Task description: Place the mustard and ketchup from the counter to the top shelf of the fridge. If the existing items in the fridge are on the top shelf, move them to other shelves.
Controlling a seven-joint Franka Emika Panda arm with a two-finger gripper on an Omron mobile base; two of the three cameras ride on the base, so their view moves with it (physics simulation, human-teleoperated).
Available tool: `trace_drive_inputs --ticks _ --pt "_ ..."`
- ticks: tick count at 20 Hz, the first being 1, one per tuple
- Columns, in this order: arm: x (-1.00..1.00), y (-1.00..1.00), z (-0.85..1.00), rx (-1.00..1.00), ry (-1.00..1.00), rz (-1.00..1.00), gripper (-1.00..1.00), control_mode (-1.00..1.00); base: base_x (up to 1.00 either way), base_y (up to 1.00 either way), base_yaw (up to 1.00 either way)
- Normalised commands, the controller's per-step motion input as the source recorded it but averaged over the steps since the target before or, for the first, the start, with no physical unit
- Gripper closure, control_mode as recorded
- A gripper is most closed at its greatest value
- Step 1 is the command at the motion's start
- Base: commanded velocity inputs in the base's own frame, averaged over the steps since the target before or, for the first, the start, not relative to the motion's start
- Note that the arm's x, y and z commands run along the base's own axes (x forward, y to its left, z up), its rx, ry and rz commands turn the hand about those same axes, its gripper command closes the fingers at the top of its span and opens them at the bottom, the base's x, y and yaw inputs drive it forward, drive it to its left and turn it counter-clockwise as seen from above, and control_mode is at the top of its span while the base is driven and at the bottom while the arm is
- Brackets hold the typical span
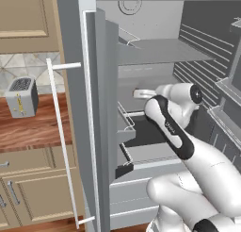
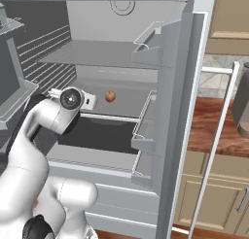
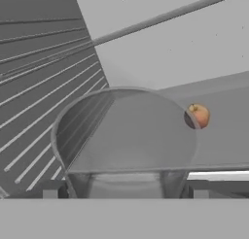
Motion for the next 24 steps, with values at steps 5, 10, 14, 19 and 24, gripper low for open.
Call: trace_drive_inputs --ticks 5,10,14,19,24 --pt "0.71 0.03 0.0 0.0 0.0 0.0 1.0 -1.0 0.0 0.0 0.0" --pt "0.59 0.0 -0.13 -0.09 0.06 0.0 1.0 -1.0 0.0 0.0 0.0" --pt "0.45 0.06 -0.37 -0.14 0.05 0.01 1.0 -1.0 0.0 0.0 0.0" --pt "0.39 0.26 -0.19 -0.07 0.0 0.02 1.0 -1.0 0.0 0.0 0.0" --pt "0.57 0.39 -0.05 0.0 0.0 0.0 1.0 -1.0 0.0 0.0 0.0"
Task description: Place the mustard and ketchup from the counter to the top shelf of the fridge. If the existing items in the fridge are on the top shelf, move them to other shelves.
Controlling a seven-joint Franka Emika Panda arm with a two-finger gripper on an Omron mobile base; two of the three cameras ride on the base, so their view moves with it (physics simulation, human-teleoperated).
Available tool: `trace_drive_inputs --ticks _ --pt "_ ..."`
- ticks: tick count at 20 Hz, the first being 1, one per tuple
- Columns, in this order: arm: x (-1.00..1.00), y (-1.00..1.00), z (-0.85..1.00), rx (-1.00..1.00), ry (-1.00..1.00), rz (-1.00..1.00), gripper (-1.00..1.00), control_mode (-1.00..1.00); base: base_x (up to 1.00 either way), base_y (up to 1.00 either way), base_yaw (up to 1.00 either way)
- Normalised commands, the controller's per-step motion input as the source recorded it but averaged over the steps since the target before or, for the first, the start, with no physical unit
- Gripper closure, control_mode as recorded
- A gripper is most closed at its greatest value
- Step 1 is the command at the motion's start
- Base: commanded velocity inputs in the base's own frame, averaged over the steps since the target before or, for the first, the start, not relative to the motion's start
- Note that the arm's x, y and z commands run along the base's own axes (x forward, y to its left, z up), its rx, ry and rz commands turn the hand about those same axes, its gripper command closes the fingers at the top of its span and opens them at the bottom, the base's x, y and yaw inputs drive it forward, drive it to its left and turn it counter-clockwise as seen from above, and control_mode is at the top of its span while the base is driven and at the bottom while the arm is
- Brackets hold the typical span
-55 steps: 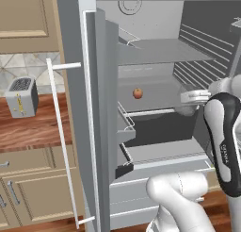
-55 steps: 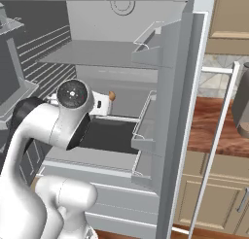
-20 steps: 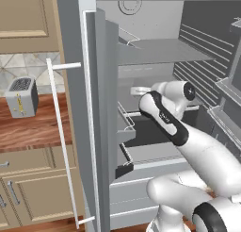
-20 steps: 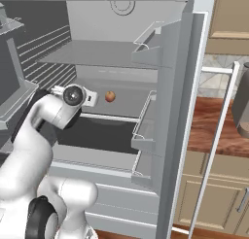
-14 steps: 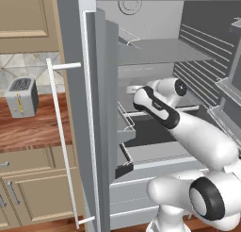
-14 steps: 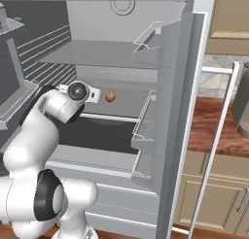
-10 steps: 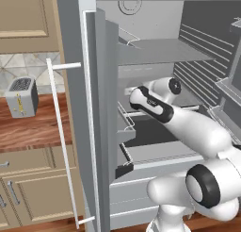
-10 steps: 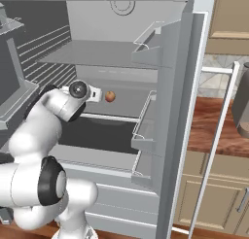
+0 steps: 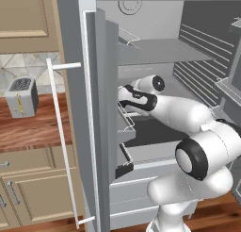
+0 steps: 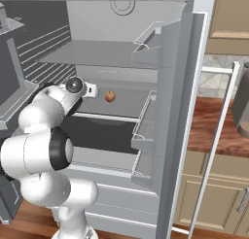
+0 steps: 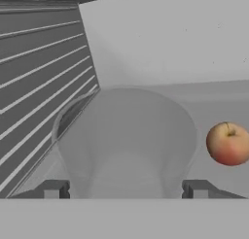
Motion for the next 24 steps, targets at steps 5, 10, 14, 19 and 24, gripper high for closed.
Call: trace_drive_inputs --ticks 5,10,14,19,24 --pt "0.7 0.19 -0.09 0.0 0.0 0.0 -1.0 -1.0 0.0 0.0 0.0" --pt "0.07 0.07 0.06 -0.01 0.01 0.0 -1.0 -1.0 0.0 0.0 0.0" --pt "-0.14 0.0 0.37 0.0 0.0 0.0 -1.0 -1.0 0.0 0.0 0.0" --pt "-0.45 0.0 0.63 -0.01 0.0 0.0 -1.0 -1.0 0.0 0.0 0.0" --pt "-0.85 -0.2 0.58 -0.05 0.0 -0.02 -1.0 -1.0 0.0 0.0 0.0"
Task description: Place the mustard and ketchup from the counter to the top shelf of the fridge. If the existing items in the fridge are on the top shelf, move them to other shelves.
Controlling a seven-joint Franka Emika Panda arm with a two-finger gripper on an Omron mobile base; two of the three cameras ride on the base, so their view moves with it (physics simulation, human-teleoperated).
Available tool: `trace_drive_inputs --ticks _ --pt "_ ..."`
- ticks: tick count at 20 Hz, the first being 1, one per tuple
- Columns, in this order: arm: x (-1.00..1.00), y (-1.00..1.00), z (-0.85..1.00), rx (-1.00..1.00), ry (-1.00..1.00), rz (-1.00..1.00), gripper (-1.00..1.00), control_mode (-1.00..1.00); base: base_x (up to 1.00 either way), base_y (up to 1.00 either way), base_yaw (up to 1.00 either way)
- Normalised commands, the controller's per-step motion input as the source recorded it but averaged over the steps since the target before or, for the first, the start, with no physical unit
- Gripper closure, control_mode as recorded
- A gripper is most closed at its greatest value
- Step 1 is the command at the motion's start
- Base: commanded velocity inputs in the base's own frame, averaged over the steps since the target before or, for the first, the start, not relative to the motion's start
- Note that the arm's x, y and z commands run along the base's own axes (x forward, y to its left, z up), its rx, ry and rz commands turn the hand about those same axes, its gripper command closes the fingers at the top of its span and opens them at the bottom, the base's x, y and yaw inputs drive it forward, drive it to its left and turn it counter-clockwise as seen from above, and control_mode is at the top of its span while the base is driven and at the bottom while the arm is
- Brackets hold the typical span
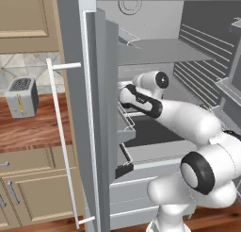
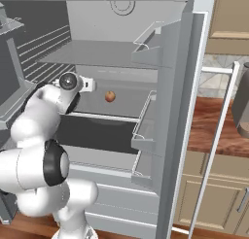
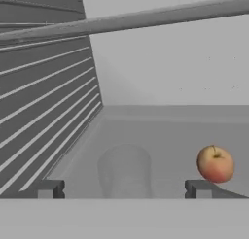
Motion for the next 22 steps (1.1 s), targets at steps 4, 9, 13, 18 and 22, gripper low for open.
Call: trace_drive_inputs --ticks 4,9,13,18,22 --pt "-1.0 -0.4 0.7 -0.08 0.0 -0.04 -1.0 -1.0 0.0 0.0 0.0" --pt "-1.0 -0.41 0.89 -0.09 0.0 -0.05 -1.0 -1.0 0.0 0.0 0.0" --pt "-1.0 -0.6 0.8 -0.09 0.0 -0.05 -1.0 -1.0 0.0 0.0 0.0" --pt "-1.0 -0.6 0.2 -0.09 0.06 -0.05 -1.0 -1.0 0.0 0.0 0.0" --pt "-1.0 -0.42 0.0 -0.05 0.16 -0.06 -1.0 -1.0 0.0 0.0 0.0"
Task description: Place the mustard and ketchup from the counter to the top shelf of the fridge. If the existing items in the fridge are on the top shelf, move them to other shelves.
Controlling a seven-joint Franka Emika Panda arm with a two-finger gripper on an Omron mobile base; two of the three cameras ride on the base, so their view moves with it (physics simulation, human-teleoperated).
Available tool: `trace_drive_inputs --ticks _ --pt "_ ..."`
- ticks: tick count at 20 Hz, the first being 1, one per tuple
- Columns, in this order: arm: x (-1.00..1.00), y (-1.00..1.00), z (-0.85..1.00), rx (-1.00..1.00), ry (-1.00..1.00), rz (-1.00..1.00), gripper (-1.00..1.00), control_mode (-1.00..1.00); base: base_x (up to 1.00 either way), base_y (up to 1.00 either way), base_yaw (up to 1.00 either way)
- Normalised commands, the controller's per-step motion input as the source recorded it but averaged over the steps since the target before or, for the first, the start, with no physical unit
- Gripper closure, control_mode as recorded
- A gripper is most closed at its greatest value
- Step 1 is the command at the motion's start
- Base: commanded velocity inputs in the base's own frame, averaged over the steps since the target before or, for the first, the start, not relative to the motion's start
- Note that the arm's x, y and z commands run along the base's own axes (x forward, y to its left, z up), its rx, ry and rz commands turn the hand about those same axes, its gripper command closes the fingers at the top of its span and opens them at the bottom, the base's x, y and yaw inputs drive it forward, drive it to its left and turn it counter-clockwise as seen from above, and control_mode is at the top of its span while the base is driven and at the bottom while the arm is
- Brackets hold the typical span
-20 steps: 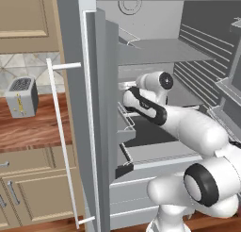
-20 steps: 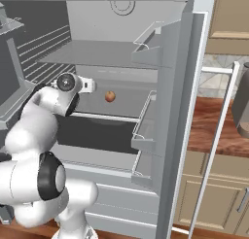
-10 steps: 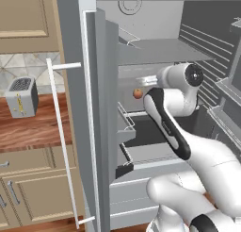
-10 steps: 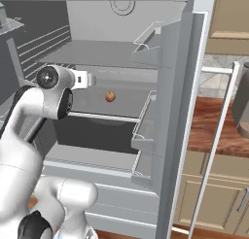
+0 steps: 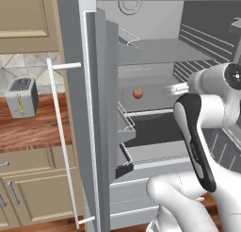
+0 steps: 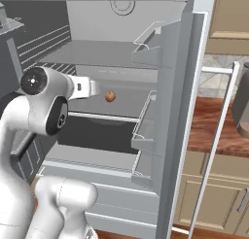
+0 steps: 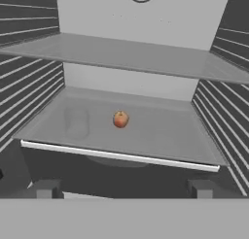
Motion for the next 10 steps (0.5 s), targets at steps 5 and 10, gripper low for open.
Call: trace_drive_inputs --ticks 5,10 --pt "-0.99 -0.04 0.0 -0.03 0.18 0.02 -1.0 -1.0 0.0 0.0 0.0" --pt "-0.81 -0.01 0.0 0.0 0.0 0.06 -1.0 -1.0 0.0 0.0 0.0"
